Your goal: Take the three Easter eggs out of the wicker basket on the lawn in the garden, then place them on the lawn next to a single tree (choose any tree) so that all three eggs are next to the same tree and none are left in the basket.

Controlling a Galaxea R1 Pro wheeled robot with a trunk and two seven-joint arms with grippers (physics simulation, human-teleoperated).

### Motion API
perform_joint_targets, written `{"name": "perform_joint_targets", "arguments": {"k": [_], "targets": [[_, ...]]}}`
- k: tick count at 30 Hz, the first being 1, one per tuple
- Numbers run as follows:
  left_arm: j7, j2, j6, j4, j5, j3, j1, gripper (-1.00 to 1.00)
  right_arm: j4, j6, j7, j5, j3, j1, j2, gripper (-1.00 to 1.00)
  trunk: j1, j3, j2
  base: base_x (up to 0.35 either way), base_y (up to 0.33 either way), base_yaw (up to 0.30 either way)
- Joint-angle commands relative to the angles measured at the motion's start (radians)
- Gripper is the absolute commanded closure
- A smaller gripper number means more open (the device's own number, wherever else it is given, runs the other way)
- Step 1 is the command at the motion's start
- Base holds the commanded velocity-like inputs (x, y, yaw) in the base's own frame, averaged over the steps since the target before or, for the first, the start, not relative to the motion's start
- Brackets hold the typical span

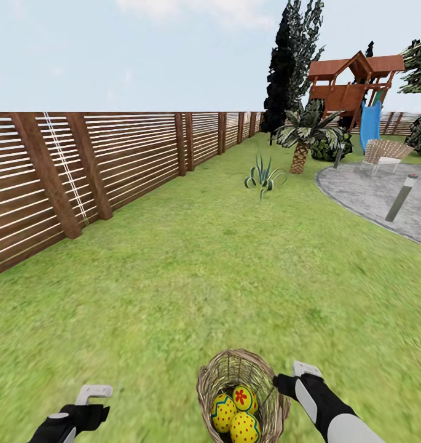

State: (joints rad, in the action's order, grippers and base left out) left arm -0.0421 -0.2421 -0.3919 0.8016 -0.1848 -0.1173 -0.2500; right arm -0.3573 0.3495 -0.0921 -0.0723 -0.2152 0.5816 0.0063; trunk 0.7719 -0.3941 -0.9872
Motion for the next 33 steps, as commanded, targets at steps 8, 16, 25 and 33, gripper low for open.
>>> {"name": "perform_joint_targets", "arguments": {"k": [8,16,25,33], "targets": [[-0.005,0.002,0.02,-0.011,-0.01,-0.001,0.0,-1.0,0.024,-0.003,-0.01,-0.009,-0.001,0.007,-0.001,-1.0,0.0,-0.001,-0.001,0.0,0.0,0.0],[-0.005,0.003,0.025,-0.011,-0.01,0.0,0.0,-1.0,0.039,-0.043,-0.011,-0.008,0.0,0.007,0.001,-1.0,0.0,-0.001,-0.001,0.0,0.0,0.0],[-0.005,0.003,0.036,-0.012,-0.01,-0.004,0.001,-1.0,0.083,-0.085,-0.011,-0.008,0.0,0.008,-0.001,-1.0,0.0,-0.001,-0.001,0.019,0.011,0.0],[-0.01,0.003,0.042,-0.003,-0.01,0.0,0.001,-1.0,0.082,-0.079,-0.012,-0.011,0.001,0.032,-0.026,-1.0,0.0,-0.001,-0.001,0.021,0.015,0.0]]}}
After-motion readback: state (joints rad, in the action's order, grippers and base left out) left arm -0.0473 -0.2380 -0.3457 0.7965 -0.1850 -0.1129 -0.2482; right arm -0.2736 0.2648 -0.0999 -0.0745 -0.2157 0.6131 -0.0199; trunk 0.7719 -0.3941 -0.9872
